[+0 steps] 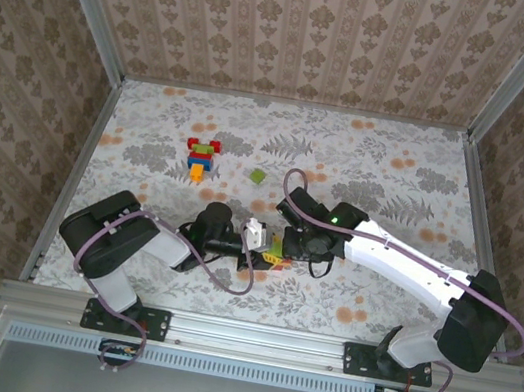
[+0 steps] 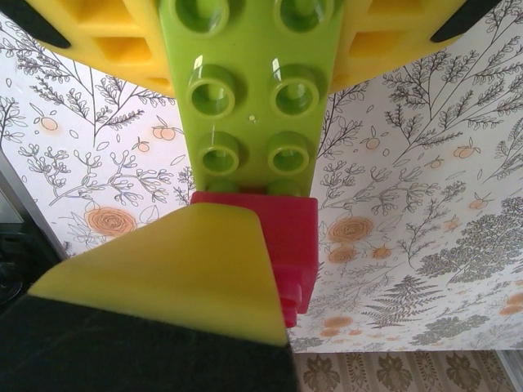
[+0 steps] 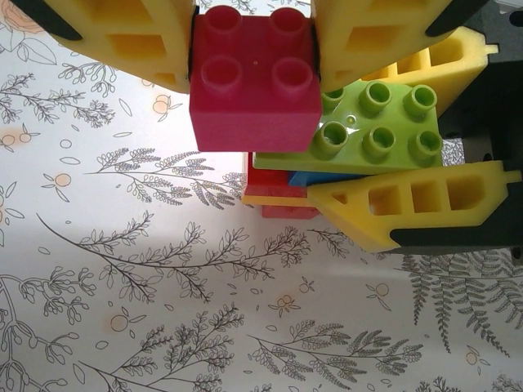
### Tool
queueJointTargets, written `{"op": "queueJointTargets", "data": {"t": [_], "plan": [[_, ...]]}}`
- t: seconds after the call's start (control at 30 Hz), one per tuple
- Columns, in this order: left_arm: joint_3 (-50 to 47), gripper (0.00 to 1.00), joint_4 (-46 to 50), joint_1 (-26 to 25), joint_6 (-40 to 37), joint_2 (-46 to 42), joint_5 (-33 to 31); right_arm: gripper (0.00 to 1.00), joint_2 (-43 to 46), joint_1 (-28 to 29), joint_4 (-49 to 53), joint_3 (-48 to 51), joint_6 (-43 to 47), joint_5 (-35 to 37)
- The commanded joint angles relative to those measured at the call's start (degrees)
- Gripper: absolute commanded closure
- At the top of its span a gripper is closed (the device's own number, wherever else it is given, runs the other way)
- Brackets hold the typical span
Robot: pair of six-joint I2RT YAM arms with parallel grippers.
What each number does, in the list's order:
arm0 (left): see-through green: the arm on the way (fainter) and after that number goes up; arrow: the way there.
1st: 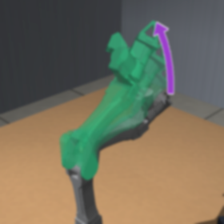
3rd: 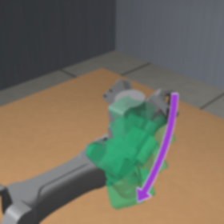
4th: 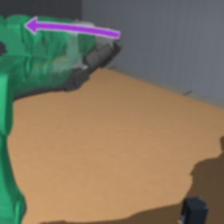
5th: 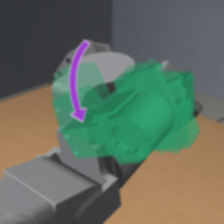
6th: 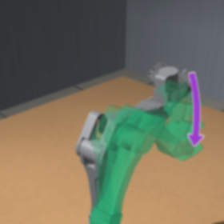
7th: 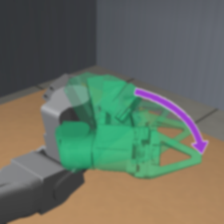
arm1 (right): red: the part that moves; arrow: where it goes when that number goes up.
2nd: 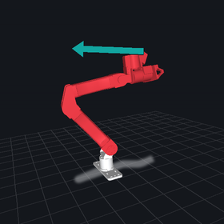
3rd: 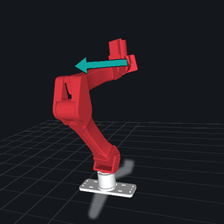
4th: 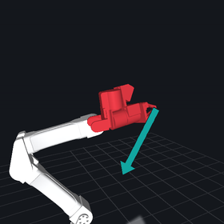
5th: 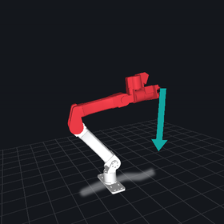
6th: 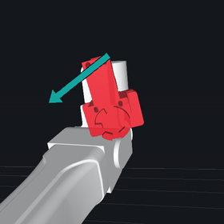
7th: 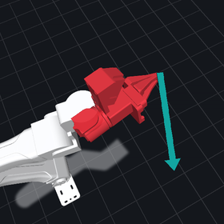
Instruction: Assemble a carrot with lego
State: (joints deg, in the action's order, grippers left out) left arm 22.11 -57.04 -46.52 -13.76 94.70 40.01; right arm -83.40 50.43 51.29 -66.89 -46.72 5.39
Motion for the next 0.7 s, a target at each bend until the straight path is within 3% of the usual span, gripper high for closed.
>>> {"op": "queueJointTargets", "data": {"t": [0.0, 0.5, 0.67], "plan": [[-1.10, 0.83, 7.82, 0.45, -2.06, 2.74, -2.75, 0.77, -0.39, -0.68, 2.39, 0.34, -1.53, 0.85], [-1.02, 0.84, 7.16, 0.58, -2.15, 3.90, -2.78, 0.78, -4.02, -1.22, 1.23, -1.54, -0.21, -4.42], [-1.04, 0.84, 6.92, 0.65, -2.15, 4.18, -2.79, 0.78, -5.50, -1.23, 3.89, -2.60, 0.75, -2.85]]}}
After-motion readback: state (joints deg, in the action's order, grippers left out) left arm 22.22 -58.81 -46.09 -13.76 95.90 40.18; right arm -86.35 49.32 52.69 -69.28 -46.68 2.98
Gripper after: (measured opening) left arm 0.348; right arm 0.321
